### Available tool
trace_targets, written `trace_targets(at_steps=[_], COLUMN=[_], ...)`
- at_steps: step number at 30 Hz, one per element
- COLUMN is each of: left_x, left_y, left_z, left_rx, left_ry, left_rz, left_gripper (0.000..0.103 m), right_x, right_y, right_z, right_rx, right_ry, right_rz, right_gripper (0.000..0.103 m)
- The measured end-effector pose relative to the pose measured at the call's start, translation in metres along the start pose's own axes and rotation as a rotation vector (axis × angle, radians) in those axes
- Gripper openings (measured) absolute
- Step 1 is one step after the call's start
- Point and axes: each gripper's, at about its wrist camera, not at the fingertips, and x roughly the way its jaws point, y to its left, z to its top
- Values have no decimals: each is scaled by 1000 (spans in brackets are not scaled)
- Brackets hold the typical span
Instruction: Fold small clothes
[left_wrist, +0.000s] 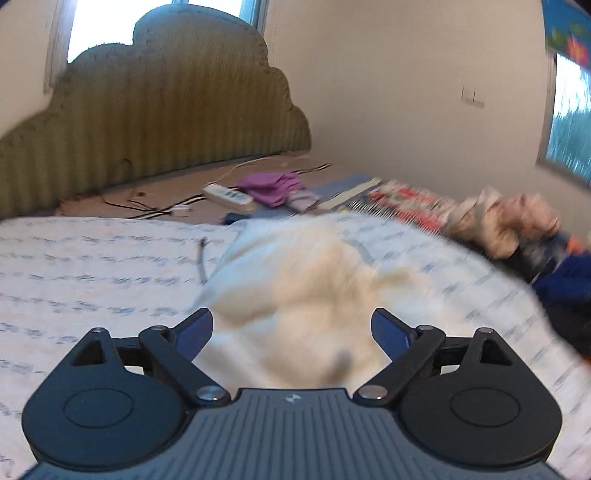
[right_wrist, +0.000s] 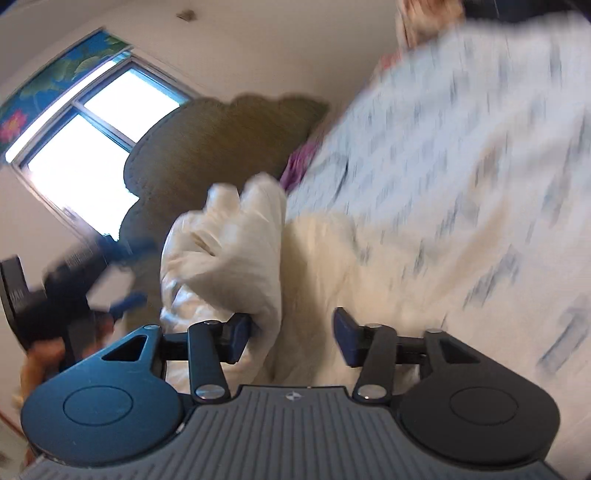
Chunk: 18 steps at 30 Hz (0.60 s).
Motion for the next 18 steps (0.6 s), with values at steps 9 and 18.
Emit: trace_targets(at_steps=[9,18], left_x=[1,-1], left_y=[-8,-12], left_z=[-51,-54], left_rx=[69,155], left_ry=[3,4], left_rz=[-3,-51], left_gripper=[94,97], right_x=[38,145], right_y=[117,90], right_z=[67,77], right_rx=[-547,-395], right_ry=[-121,259], right_rz=[19,-23], right_gripper=[86,14])
